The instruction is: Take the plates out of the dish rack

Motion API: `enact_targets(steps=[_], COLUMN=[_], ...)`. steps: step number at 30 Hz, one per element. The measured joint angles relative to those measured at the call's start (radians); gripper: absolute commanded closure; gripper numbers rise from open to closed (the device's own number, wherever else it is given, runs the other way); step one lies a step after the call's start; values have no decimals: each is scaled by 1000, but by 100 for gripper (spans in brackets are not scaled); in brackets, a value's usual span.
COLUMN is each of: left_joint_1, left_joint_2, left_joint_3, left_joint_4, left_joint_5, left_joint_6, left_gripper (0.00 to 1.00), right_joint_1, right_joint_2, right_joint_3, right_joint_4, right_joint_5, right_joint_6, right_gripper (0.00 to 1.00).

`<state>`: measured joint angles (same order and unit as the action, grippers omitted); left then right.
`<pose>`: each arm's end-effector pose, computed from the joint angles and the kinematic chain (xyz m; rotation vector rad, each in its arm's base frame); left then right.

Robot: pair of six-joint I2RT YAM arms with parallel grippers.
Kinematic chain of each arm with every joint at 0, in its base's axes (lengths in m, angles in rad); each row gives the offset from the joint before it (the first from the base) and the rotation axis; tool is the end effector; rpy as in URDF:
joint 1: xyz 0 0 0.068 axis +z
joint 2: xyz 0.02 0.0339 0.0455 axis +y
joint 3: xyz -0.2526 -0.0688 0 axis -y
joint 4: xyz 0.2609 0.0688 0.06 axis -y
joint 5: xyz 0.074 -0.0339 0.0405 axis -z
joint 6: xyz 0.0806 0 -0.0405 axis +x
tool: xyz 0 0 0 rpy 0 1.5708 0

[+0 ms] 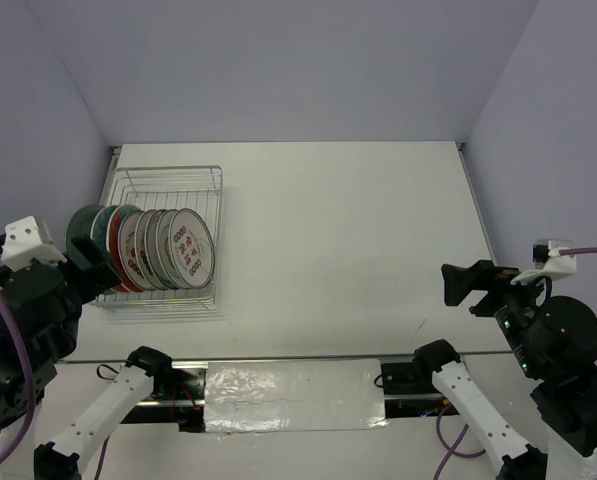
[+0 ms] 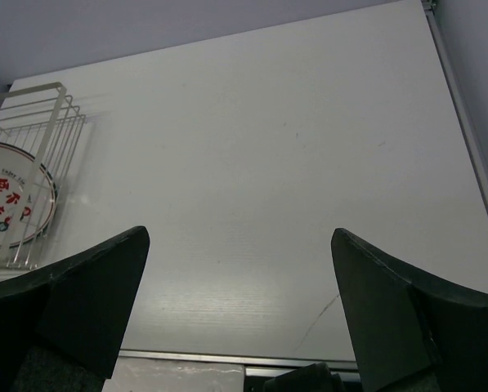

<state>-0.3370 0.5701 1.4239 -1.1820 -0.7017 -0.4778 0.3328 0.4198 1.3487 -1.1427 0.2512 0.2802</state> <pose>0.0756 0.0286 0.4422 -0.5841 1.7243 0.0923 0.0501 -0.0039 0.4291 0.1338 1.7779 0.2179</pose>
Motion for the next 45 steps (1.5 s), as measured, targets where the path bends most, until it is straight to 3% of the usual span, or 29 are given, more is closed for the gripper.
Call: enact_targets(steps=[9, 16, 20, 27, 38, 42, 45], left_joint_1=[0, -1, -13, -72, -75, -74, -73], left_joint_2=[93, 353, 473, 567, 620, 620, 620], left_joint_3=[30, 24, -56, -157, -303, -324, -326], left_joint_4=[0, 107, 178, 229, 301, 317, 318], left_joint_5=[28, 122, 149, 135, 93, 74, 71], left_joint_6=[-6, -31, -57, -107, -155, -154, -155], left_gripper=[0, 10, 24, 36, 50, 70, 77], right_joint_1=[0, 0, 0, 0, 0, 0, 0], right_joint_2=[-19, -4, 7, 31, 34, 35, 34], right_joint_3=[4, -58, -150, -258, -296, -311, -311], right_joint_4=[3, 41, 76, 114, 165, 167, 171], right_joint_5=[-41, -115, -126, -159, -212, -227, -233], right_joint_6=[13, 42, 47, 52, 53, 53, 53], right_gripper=[0, 0, 0, 0, 0, 0, 0])
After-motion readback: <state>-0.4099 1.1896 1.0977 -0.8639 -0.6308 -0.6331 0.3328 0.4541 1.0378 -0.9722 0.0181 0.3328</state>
